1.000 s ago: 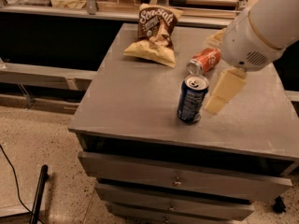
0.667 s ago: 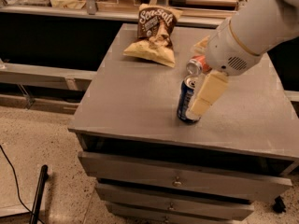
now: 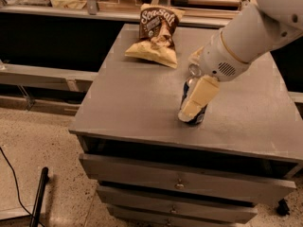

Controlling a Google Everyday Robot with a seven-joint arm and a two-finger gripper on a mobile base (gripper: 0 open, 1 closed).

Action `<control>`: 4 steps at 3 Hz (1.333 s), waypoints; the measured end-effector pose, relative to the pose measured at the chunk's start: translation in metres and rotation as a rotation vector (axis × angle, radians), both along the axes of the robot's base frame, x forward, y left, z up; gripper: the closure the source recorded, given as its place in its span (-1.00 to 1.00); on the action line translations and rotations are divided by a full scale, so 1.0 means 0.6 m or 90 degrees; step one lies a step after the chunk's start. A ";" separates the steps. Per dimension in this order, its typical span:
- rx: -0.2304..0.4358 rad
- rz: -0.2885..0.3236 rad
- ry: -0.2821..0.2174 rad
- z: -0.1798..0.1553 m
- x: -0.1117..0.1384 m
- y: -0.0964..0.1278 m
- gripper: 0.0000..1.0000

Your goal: Pick pepsi can

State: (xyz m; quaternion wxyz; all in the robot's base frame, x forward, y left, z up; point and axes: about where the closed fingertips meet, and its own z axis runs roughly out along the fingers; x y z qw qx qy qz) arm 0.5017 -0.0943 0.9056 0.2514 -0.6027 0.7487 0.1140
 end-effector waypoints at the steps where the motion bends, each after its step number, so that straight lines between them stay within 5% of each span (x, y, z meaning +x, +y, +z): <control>1: 0.007 -0.030 0.003 -0.004 0.003 -0.015 -1.00; 3: 0.007 -0.050 0.008 -0.007 0.001 -0.031 -1.00; 4: 0.006 -0.048 0.007 -0.006 0.000 -0.028 -0.70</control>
Offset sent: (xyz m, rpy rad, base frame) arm 0.0014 -0.0282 -0.0052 0.0193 0.0160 -0.1092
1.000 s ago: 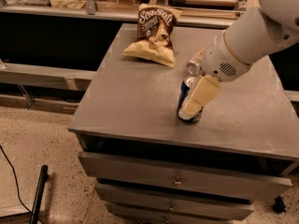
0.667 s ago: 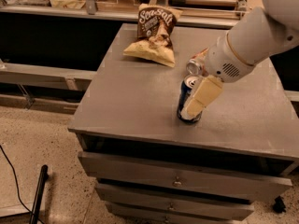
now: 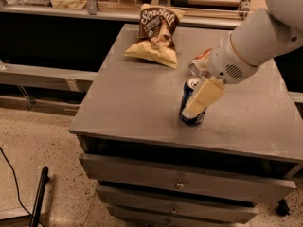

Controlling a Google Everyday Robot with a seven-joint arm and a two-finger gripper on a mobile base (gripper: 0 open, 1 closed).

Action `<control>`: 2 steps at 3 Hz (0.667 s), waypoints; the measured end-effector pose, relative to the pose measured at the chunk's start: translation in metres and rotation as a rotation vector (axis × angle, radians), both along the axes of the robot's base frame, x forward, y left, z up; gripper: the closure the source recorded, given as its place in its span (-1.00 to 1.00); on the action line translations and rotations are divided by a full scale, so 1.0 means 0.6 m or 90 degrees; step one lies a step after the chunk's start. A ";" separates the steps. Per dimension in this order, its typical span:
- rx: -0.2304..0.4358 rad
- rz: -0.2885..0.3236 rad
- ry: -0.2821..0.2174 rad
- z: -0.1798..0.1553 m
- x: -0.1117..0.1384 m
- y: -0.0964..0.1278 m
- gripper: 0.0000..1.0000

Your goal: Pick pepsi can

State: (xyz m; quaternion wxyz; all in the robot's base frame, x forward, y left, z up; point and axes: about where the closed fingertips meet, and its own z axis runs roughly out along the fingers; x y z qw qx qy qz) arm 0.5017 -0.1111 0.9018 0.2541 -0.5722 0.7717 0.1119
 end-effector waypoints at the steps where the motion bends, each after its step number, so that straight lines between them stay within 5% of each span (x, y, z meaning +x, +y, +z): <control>1: -0.001 0.002 0.000 0.000 -0.001 0.002 -0.21; 2: -0.002 0.006 0.000 0.002 -0.002 0.005 0.25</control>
Offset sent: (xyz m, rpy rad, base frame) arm -0.0005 0.0019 0.0016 -0.0037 -0.0007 0.0125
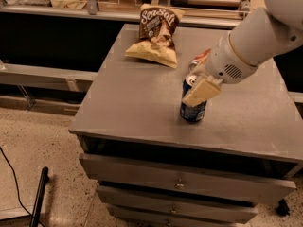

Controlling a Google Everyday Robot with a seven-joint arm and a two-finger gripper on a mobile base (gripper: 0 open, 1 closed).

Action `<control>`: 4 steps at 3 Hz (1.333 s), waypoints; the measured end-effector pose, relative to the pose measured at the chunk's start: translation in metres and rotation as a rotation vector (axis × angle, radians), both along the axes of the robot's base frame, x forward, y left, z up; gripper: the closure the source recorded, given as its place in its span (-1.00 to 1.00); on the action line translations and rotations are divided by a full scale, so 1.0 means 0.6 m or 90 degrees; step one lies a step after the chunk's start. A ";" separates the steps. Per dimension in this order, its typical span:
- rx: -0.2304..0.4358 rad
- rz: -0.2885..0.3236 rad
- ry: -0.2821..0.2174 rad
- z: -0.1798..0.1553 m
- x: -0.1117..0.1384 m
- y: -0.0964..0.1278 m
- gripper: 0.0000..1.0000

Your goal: Pick pepsi can

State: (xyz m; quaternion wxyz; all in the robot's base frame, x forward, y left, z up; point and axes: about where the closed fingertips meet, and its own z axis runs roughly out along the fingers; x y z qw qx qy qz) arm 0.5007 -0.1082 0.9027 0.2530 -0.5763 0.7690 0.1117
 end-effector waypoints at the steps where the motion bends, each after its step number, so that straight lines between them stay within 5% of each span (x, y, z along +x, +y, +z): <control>1: 0.008 0.001 -0.002 0.016 -0.001 0.002 0.71; 2: 0.022 -0.001 -0.025 0.059 -0.006 -0.003 1.00; 3: 0.048 -0.010 -0.062 0.120 -0.013 -0.023 1.00; 4: 0.048 -0.010 -0.063 0.121 -0.013 -0.023 1.00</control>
Offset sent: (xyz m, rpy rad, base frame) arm -0.0060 -0.0099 0.0730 0.0676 -0.0934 -0.0117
